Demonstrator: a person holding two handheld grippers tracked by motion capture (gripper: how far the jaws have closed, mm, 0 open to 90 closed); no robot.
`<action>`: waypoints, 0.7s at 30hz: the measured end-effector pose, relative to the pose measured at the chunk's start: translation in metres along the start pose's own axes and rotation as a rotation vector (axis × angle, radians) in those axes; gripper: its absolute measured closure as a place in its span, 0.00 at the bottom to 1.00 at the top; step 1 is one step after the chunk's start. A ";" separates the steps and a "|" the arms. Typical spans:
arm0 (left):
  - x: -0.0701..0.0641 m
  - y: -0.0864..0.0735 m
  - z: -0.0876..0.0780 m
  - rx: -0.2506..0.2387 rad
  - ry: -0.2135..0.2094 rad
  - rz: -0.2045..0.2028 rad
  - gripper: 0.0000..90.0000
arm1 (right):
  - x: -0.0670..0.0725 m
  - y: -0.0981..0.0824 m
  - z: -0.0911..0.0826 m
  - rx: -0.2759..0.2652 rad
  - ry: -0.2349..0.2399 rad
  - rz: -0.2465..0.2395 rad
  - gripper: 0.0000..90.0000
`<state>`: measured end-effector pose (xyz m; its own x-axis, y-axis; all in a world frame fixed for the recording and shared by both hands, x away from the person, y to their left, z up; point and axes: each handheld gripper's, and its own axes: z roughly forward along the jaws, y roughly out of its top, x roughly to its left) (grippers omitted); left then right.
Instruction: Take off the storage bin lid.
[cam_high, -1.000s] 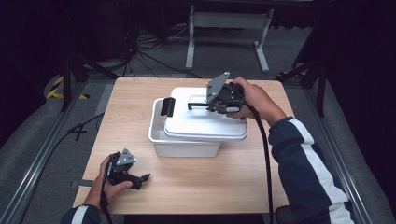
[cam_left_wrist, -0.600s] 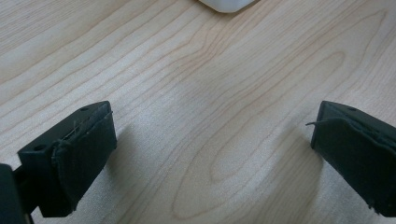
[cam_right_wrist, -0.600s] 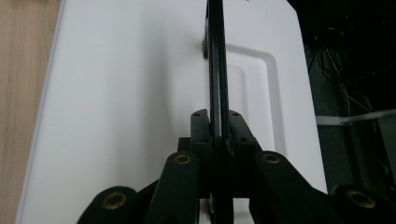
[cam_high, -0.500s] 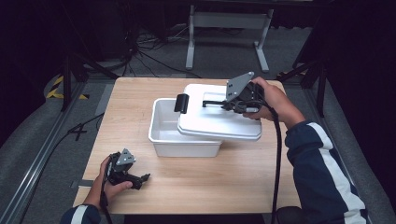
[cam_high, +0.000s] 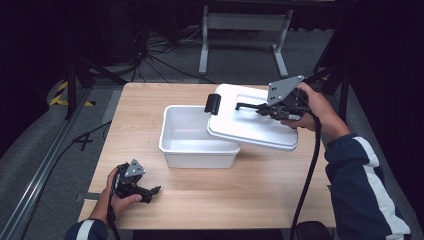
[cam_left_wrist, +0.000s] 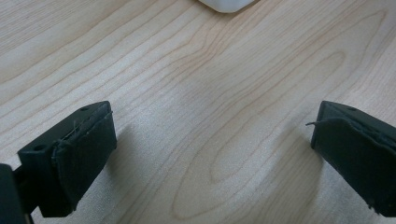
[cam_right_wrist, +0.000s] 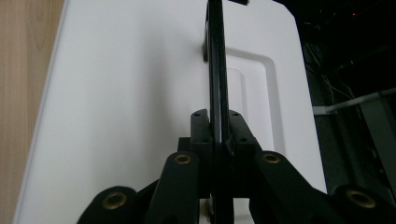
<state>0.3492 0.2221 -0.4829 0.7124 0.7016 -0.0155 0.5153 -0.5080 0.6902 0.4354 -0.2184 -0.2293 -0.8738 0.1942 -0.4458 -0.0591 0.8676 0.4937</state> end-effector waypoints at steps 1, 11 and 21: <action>0.000 0.000 0.000 0.000 0.000 0.000 0.01 | -0.001 -0.004 -0.003 0.005 -0.006 0.007 0.94; 0.000 0.000 0.000 -0.003 0.001 0.000 0.01 | -0.005 -0.031 -0.019 0.004 -0.045 0.045 0.94; 0.000 0.000 0.000 -0.001 0.000 0.000 0.01 | -0.007 -0.059 -0.029 -0.003 -0.074 0.108 0.94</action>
<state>0.3493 0.2221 -0.4830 0.7126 0.7015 -0.0149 0.5145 -0.5080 0.6908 0.4309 -0.2846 -0.2334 -0.8371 0.3199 -0.4439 0.0318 0.8383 0.5442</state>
